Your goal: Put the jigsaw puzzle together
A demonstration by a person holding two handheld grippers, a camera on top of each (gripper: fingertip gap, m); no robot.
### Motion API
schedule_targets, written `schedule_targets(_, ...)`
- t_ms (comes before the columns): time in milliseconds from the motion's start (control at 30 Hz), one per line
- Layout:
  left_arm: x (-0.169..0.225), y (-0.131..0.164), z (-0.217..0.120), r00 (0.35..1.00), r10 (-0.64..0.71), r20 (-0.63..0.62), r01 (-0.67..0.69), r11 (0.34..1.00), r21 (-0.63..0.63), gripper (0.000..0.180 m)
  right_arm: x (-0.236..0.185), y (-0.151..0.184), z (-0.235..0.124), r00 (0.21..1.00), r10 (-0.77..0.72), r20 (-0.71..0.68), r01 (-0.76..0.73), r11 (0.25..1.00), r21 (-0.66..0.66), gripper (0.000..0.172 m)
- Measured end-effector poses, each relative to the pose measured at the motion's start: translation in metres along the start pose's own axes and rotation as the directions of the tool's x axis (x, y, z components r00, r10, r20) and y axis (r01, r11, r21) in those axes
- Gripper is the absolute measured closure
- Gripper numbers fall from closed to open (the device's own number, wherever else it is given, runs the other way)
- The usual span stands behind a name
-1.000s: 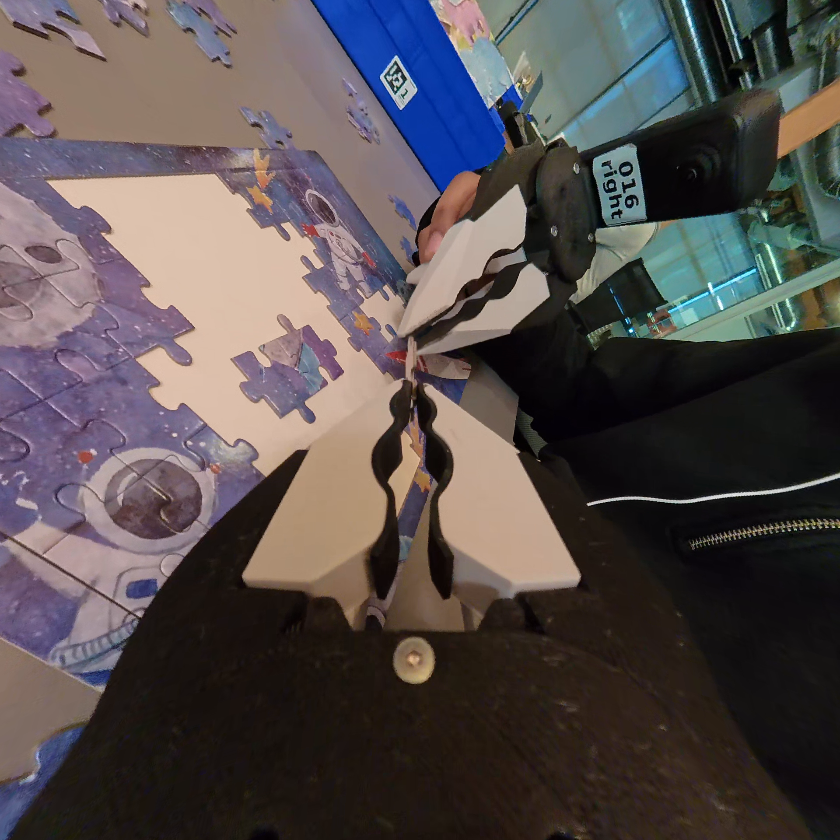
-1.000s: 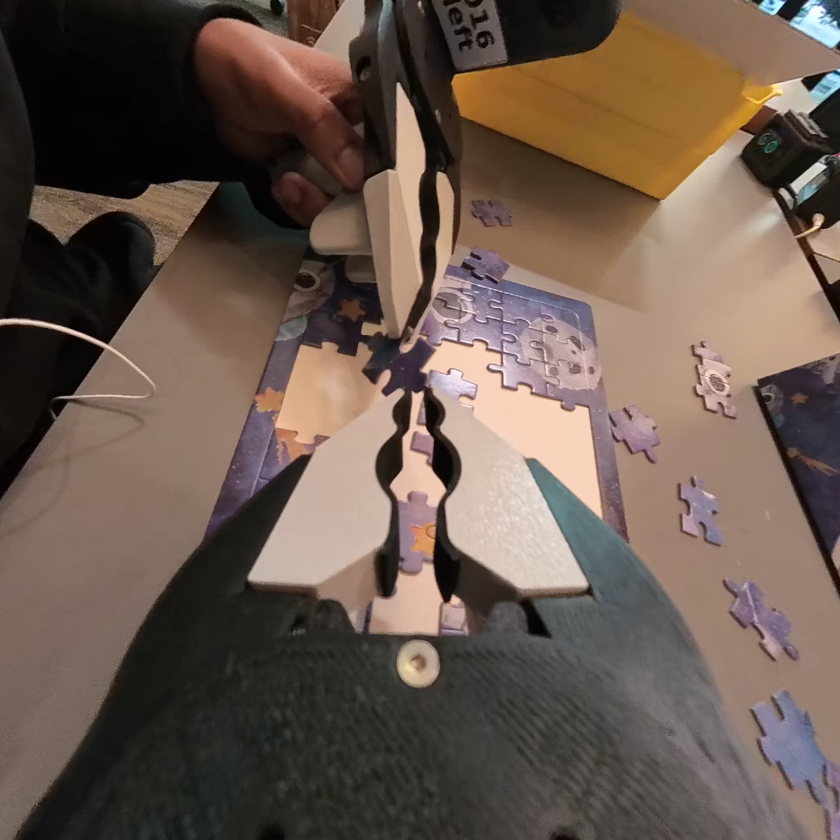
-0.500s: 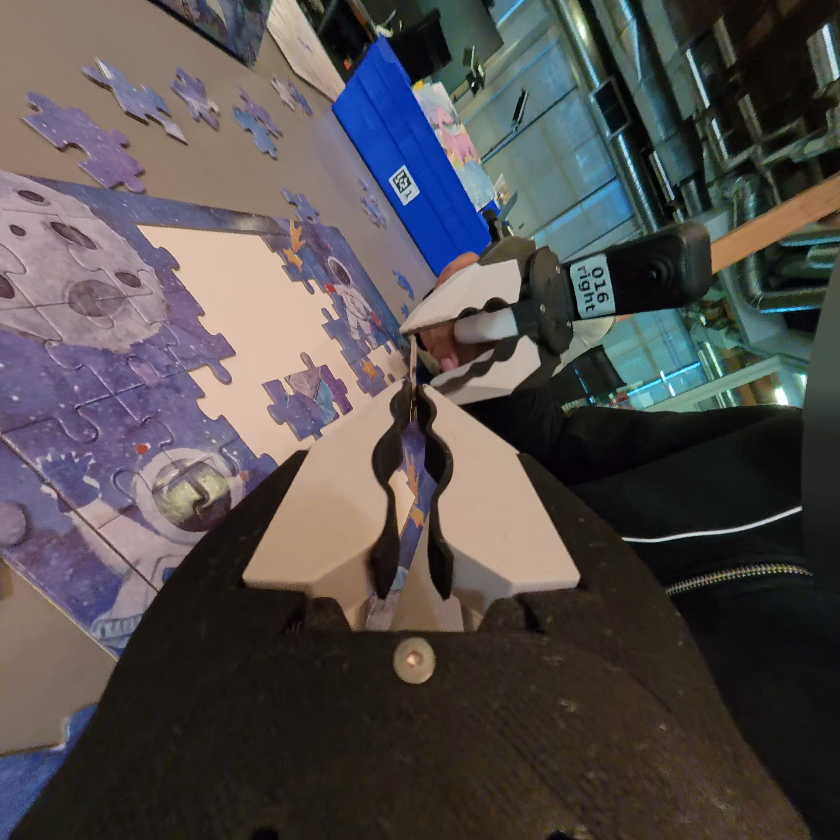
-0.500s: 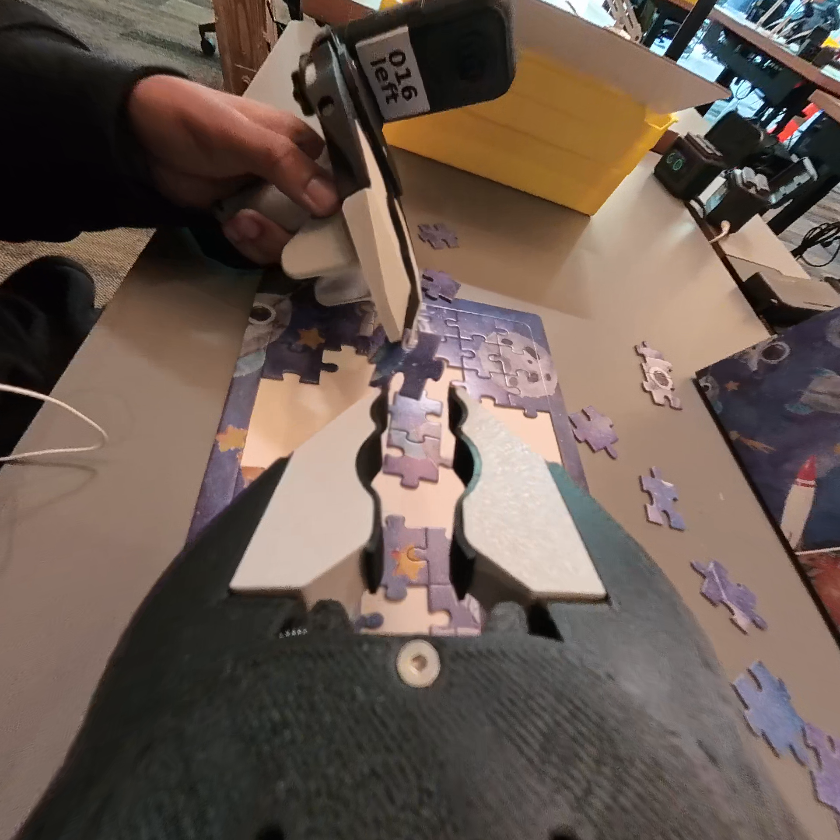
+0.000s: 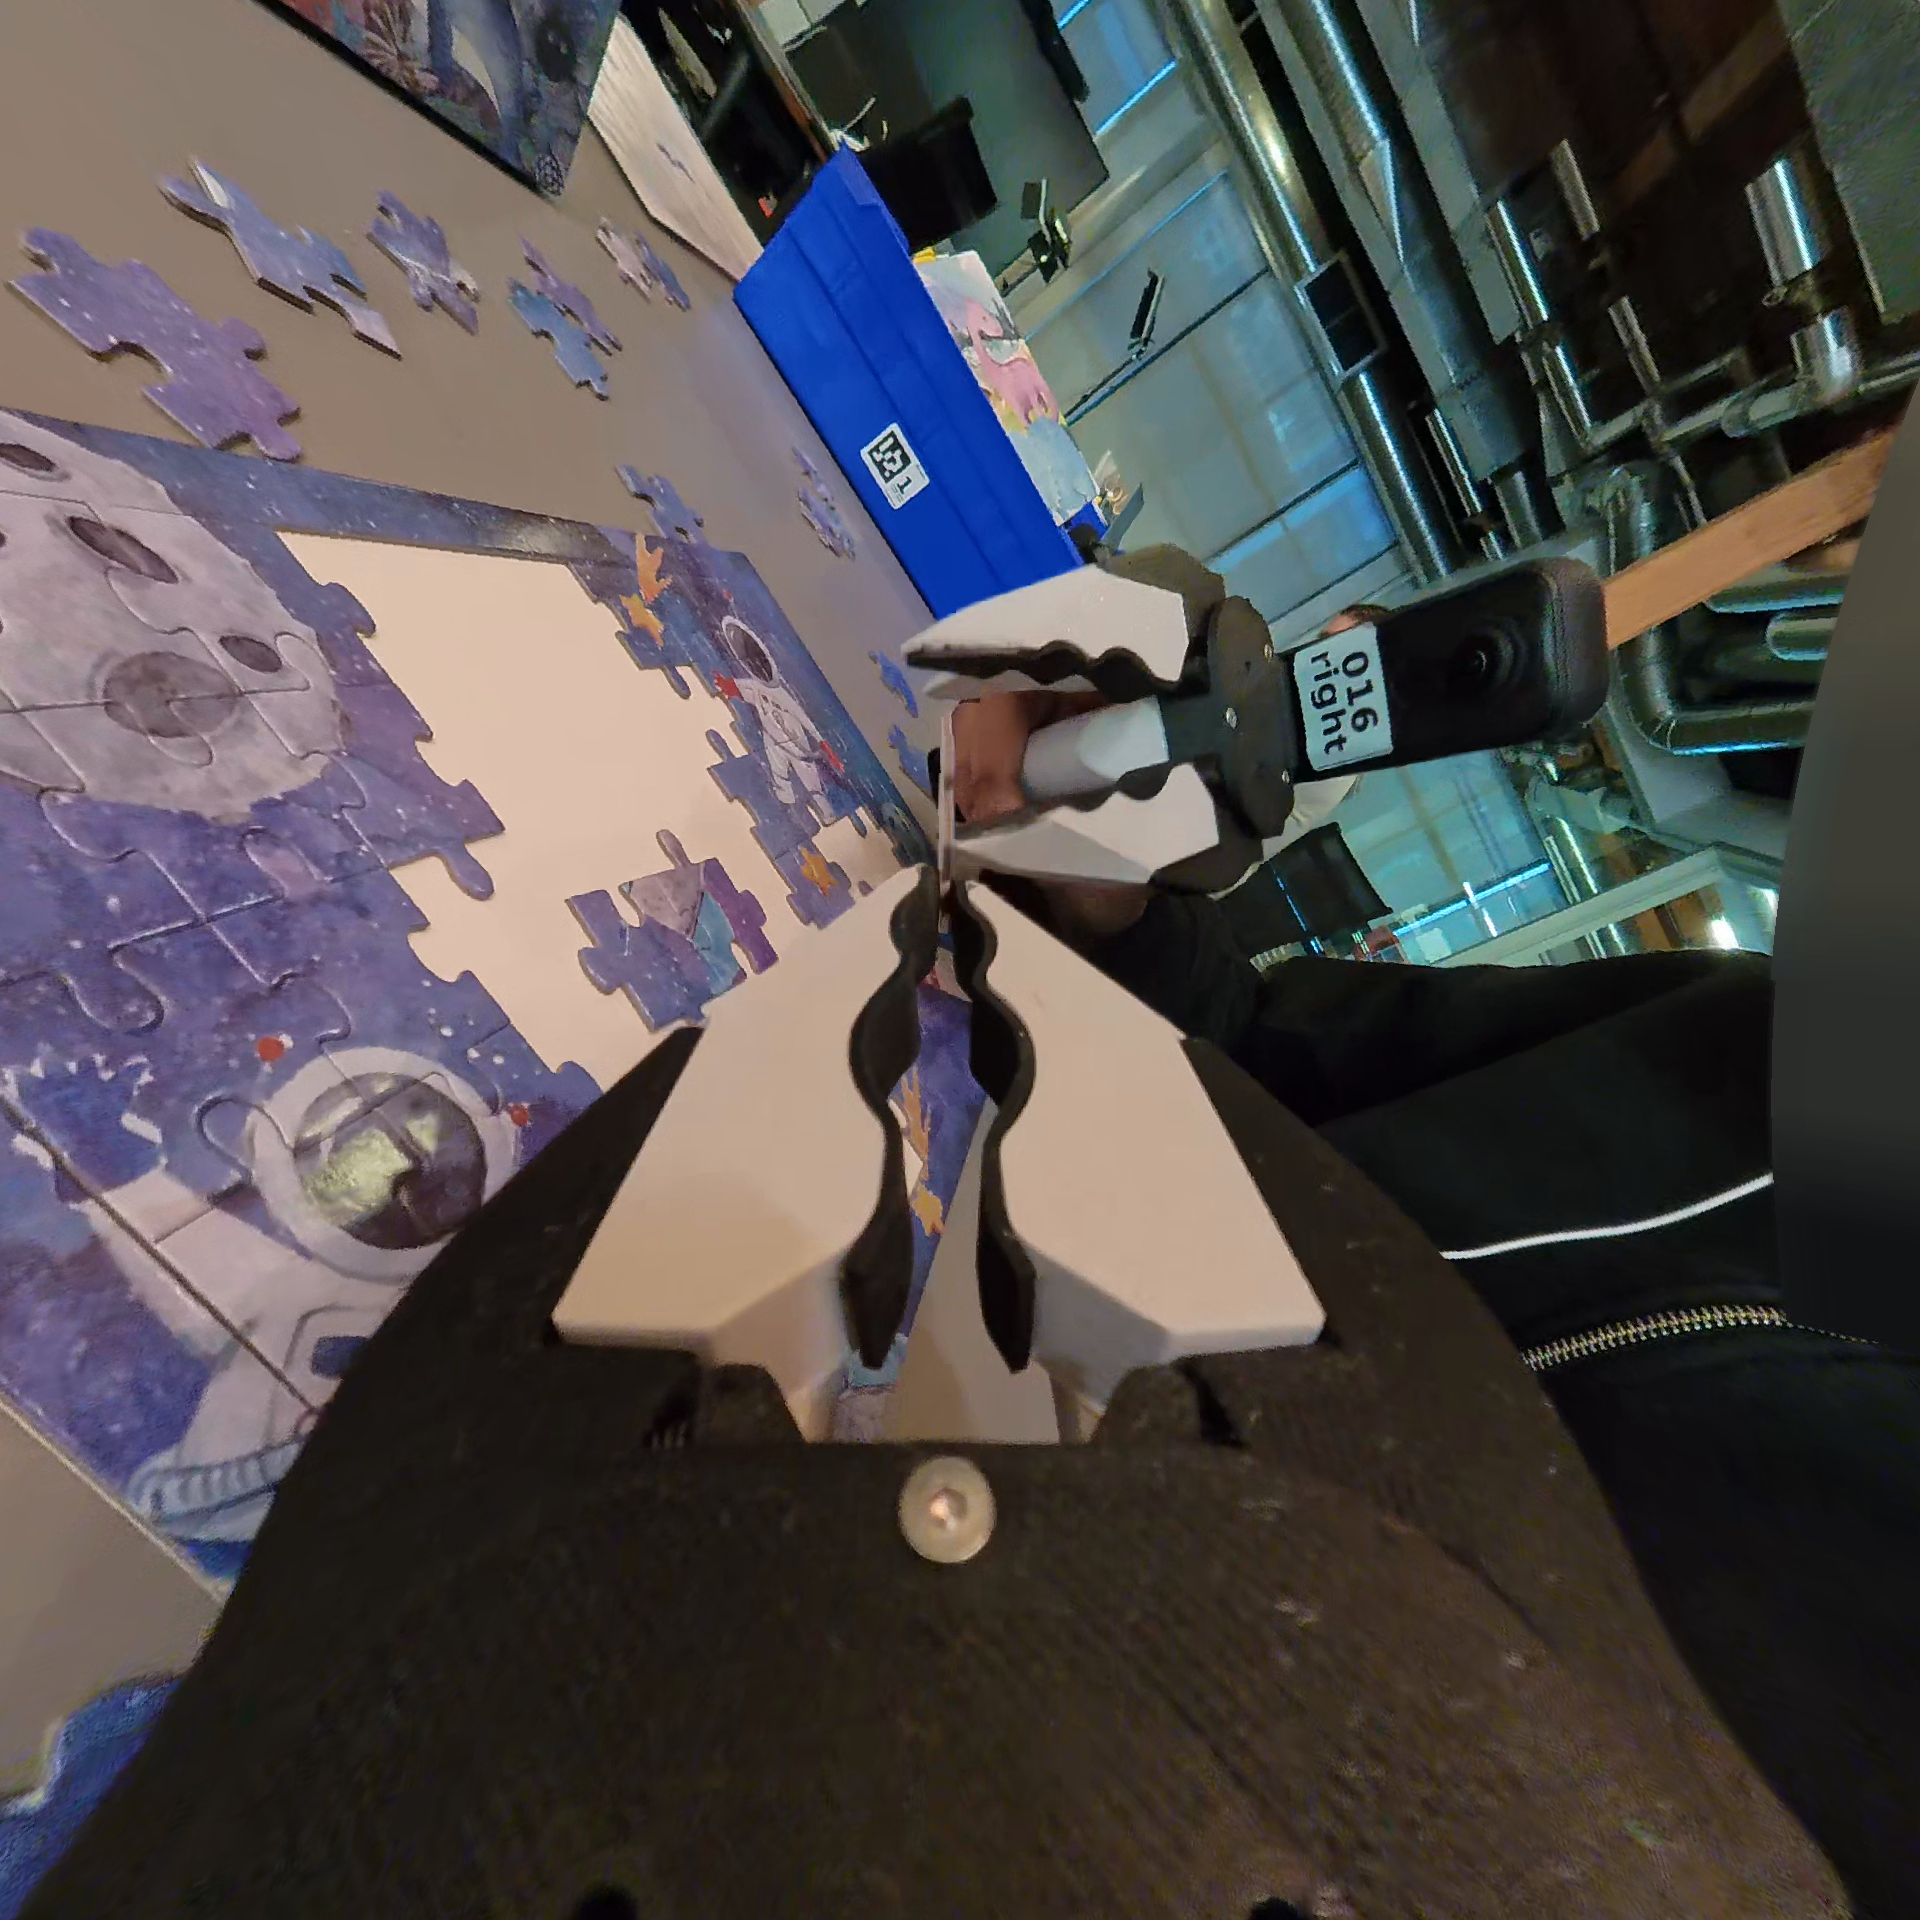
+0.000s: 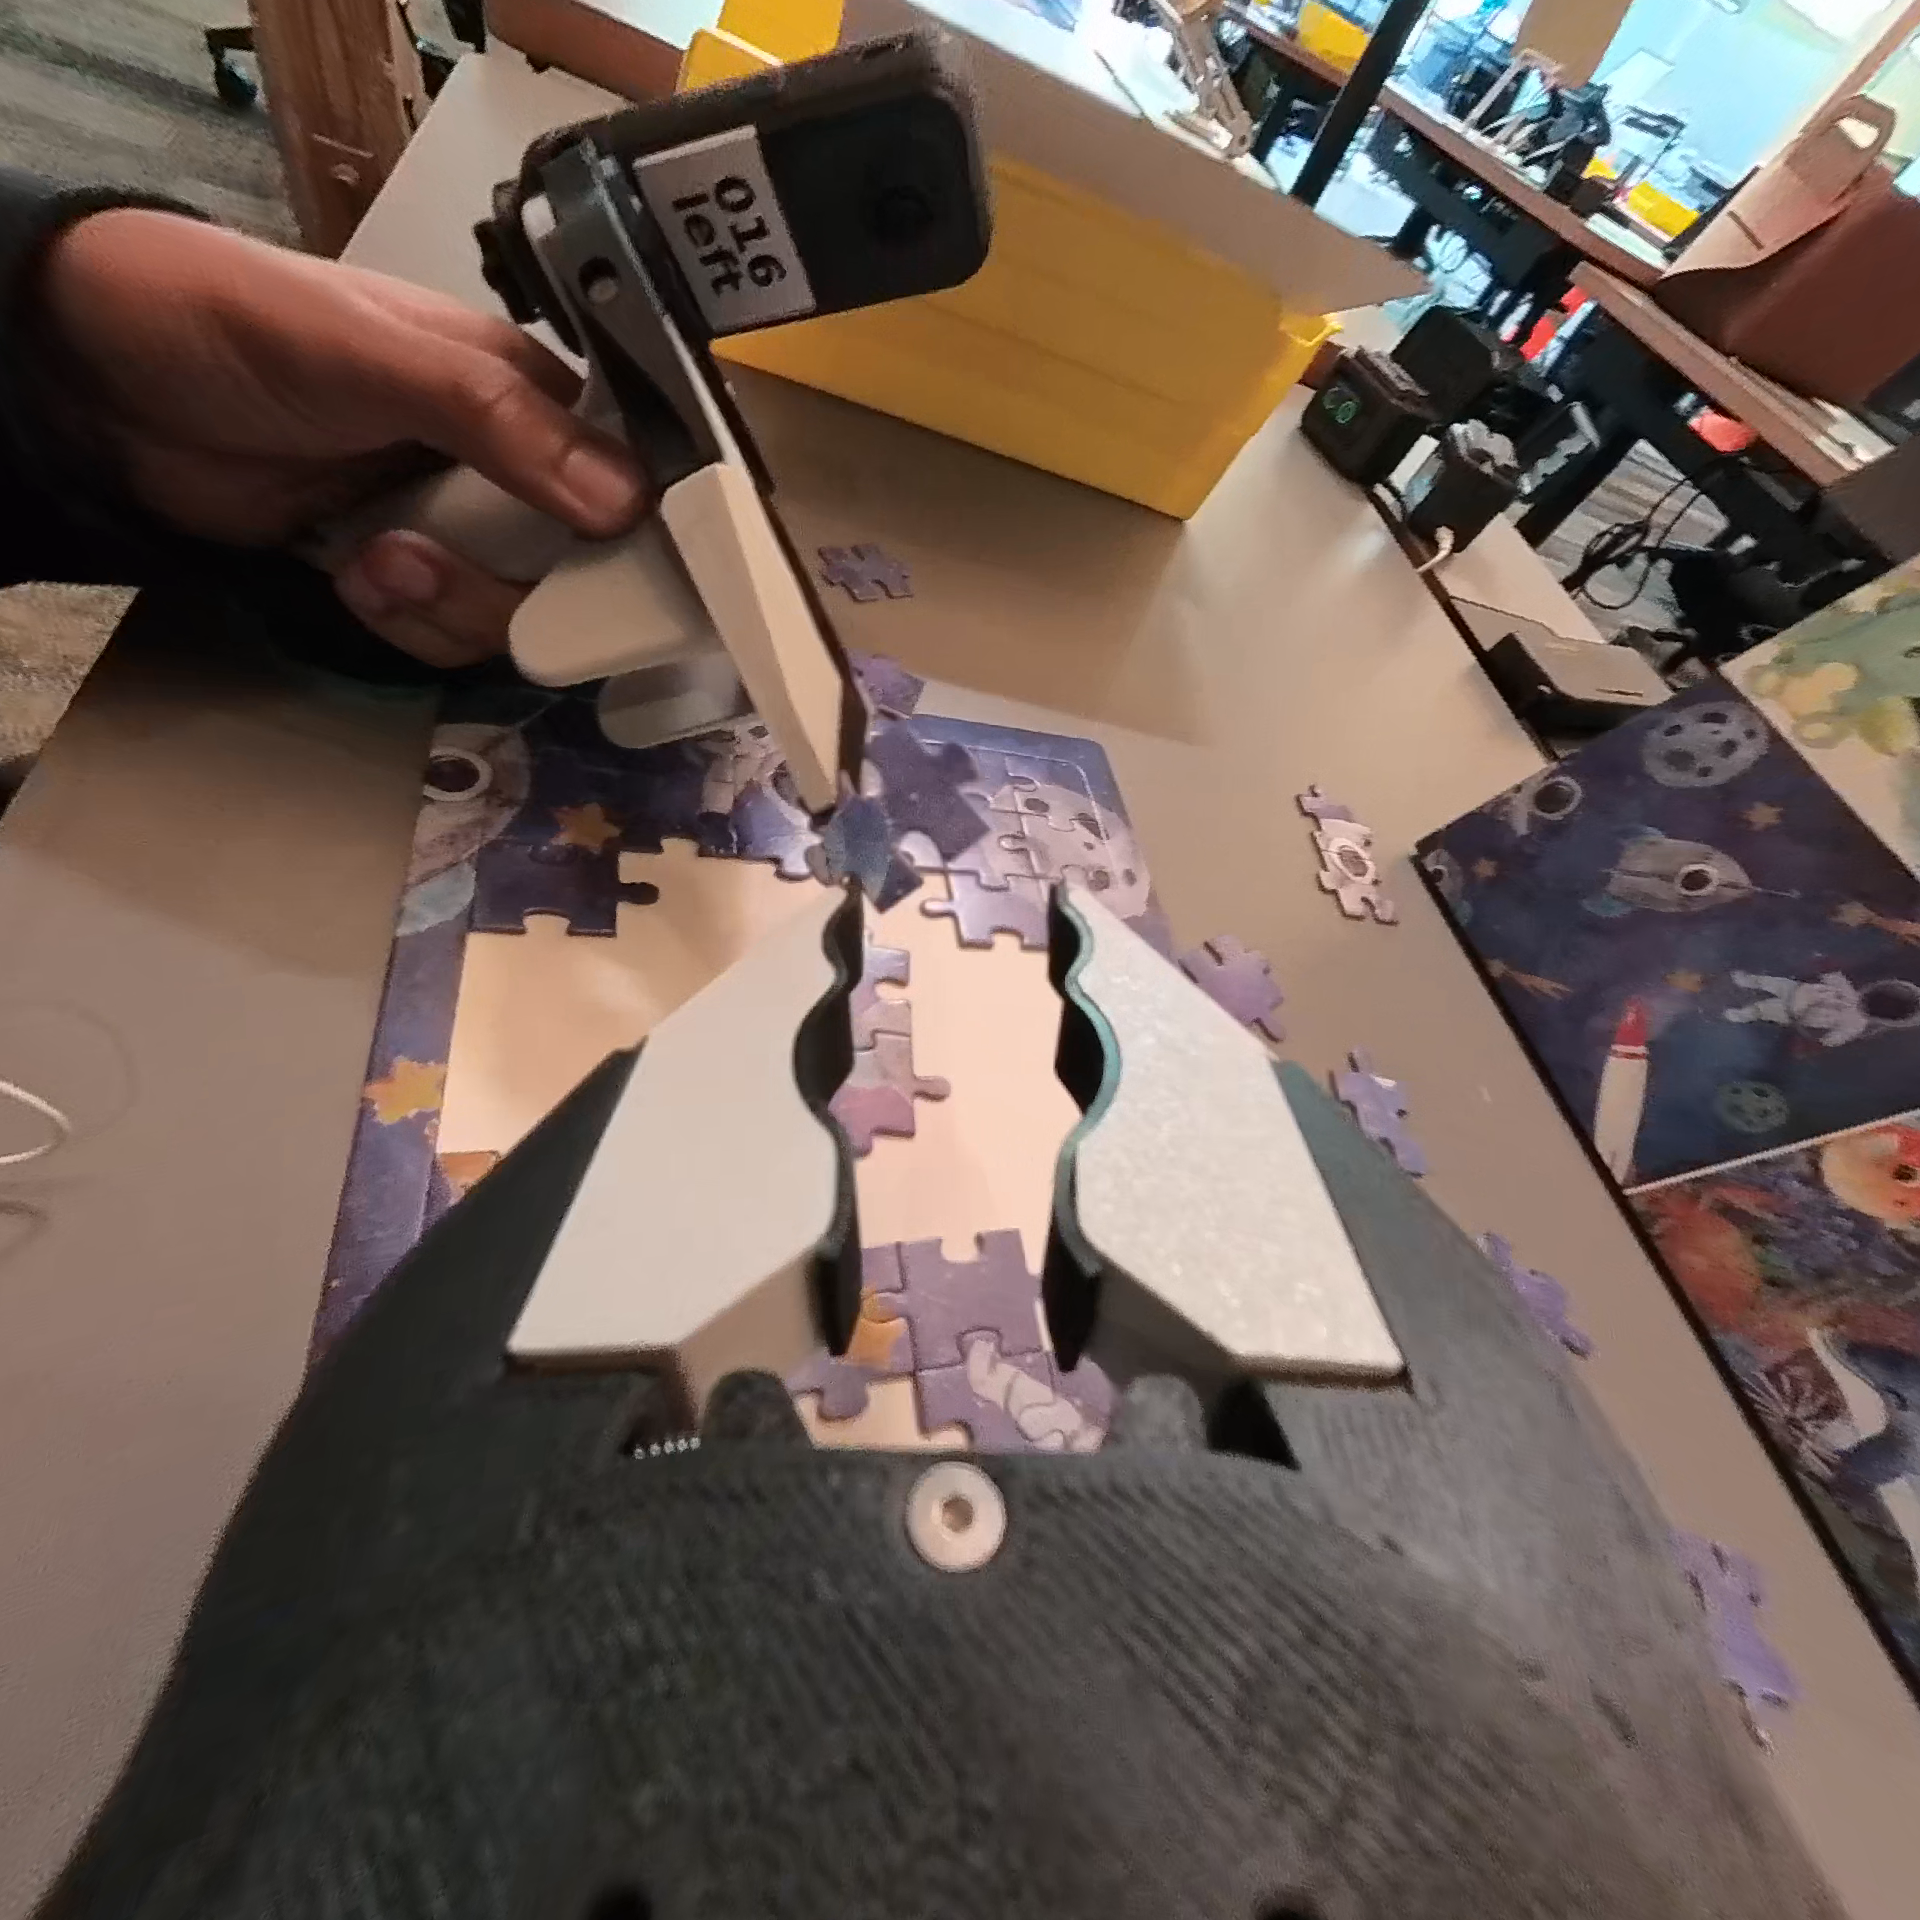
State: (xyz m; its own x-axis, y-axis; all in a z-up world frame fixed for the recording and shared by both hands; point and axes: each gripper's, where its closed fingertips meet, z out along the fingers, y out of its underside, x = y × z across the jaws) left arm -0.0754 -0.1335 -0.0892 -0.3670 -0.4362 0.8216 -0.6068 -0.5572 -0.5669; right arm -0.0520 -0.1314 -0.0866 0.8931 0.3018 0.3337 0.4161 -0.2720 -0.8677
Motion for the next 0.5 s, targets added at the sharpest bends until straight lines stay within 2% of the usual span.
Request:
schedule_targets(200, 0.0, 0.001, 0.002, 1.0, 0.003, -0.003, -0.003, 1.0, -0.005, 0.18, 0.003, -0.001, -0.002, 1.0, 0.014, -0.01, -0.014, 1.0, 0.008, 0.142)
schedule_targets(400, -0.005, -0.031, -0.032, 0.997, 0.041, 0.058, -0.049, 0.986, 0.157, 0.18, 0.01, -0.003, -0.007, 0.999, 0.011, -0.042, -0.01, 1.0, 0.023, 0.144)
schedule_targets(500, -0.007, -0.034, -0.038, 0.996, 0.042, 0.074, -0.054, 0.985, 0.164, 0.18, 0.016, -0.001, -0.009, 0.998, 0.028, -0.055, -0.026, 0.999, 0.022, 0.144)
